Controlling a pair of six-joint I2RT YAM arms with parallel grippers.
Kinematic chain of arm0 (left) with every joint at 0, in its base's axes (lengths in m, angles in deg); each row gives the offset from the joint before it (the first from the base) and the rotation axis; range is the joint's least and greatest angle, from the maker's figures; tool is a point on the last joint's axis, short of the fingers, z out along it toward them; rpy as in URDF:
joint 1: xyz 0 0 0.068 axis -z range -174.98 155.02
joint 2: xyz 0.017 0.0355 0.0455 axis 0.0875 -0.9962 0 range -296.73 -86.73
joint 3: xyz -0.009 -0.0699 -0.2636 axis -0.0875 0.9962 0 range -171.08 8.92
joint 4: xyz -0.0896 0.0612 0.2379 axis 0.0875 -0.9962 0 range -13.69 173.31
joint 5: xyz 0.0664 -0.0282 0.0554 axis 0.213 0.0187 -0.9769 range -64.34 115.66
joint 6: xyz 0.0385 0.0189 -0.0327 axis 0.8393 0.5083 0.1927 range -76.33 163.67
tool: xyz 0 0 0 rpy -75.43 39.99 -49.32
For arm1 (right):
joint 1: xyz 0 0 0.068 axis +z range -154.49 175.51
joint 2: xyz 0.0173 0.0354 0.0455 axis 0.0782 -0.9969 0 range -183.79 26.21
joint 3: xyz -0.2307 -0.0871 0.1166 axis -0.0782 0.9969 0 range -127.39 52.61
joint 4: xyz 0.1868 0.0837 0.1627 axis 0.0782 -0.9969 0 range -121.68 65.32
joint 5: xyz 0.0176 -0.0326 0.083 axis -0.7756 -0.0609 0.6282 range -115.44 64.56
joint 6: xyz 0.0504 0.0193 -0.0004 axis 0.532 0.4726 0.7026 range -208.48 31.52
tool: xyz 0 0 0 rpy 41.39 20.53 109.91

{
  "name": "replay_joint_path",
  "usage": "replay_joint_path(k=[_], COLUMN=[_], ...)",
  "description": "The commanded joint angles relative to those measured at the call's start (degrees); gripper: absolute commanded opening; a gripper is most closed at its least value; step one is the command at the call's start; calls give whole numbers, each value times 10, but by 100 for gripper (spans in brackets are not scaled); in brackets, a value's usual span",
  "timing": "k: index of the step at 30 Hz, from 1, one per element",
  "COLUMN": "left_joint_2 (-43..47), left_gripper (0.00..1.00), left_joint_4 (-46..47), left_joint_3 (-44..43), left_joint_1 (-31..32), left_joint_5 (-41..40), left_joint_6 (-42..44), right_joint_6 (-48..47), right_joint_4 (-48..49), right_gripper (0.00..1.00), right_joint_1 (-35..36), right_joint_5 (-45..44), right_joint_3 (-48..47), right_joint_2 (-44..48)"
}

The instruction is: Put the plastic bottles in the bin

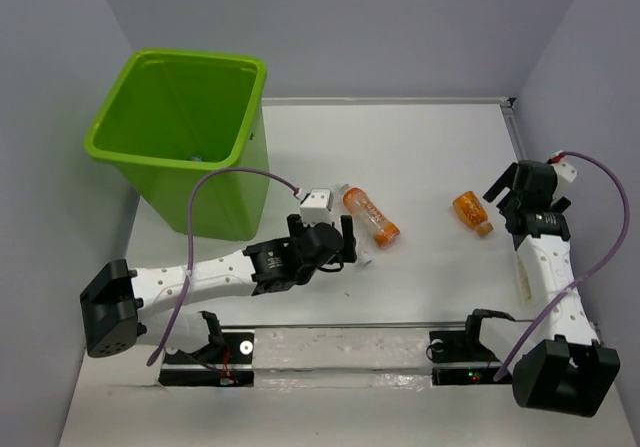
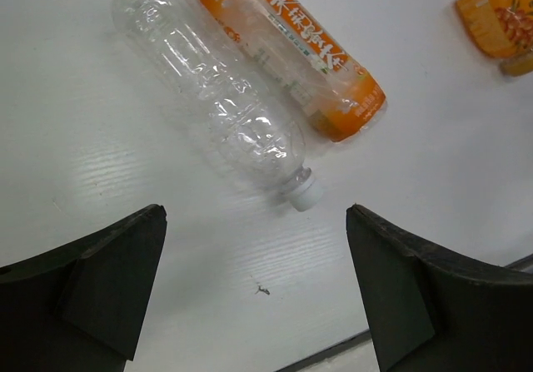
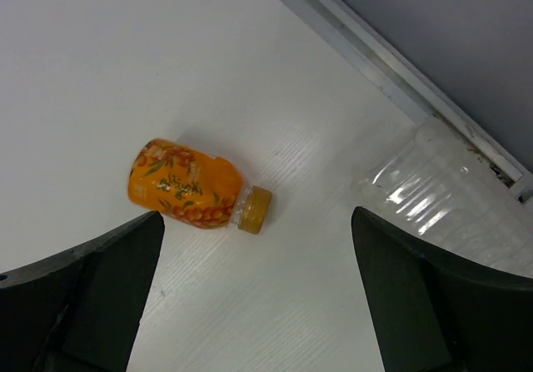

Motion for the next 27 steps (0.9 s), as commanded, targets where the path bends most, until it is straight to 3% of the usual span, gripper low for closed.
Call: replay_joint_path(k=[1,2,6,14,21,25,26,27], left_joint_2=[10,4,-33,-104,-161,-205,-211,-220], left_gripper=[99,99,99,99,99,99,99,99], left_joint_4=[88,89,111,165,191,196,196,197], left_joint_3=[41,45,49,55,37,16,10,7], left_joint_1=[-1,-2,-10,-65,-95,-109,-109,-109], left_joint_5=[-93,-94,-87,-41,-16,-6,-5,-4], left_joint_6=[-71,-79,-101,-110,-91,-67,-65,-65], right_joint_6=[-69,-82,-117,-150,-147,-121,-114,-99], right_joint_4=[10,8,7,1,22,47,56,73], right_gripper=[98,95,94,96,95,76,60,54], right_joint_1=[-4,-4,-4,-4,17,33,39,39], right_joint_5=[161,223,299,240,238,247,270,278], right_joint_3=[-29,-34,-54,-141,-135,-110,-101,-91], right_joint_2=[-55,-72,-136,-326,-390,-395,-390,-385])
